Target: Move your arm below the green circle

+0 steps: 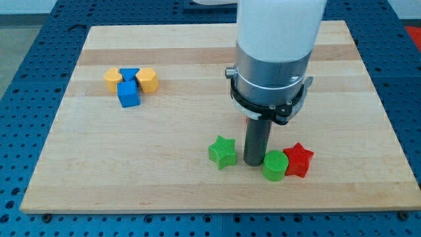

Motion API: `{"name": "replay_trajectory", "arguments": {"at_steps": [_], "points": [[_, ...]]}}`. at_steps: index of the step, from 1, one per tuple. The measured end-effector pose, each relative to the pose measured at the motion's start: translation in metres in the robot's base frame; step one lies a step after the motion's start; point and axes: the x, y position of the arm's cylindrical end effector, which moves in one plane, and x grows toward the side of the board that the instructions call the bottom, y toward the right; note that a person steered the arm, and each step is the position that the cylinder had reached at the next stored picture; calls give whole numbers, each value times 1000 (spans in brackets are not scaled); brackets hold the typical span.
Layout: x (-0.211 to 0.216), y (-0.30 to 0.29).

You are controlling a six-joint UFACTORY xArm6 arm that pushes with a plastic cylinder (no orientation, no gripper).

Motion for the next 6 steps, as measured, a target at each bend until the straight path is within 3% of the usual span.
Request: {"name": "replay_trajectory", "arguments": {"at_steps": [2, 4, 5, 6], "points": [[-53, 19], [-42, 157], [15, 181], [70, 169]]}}
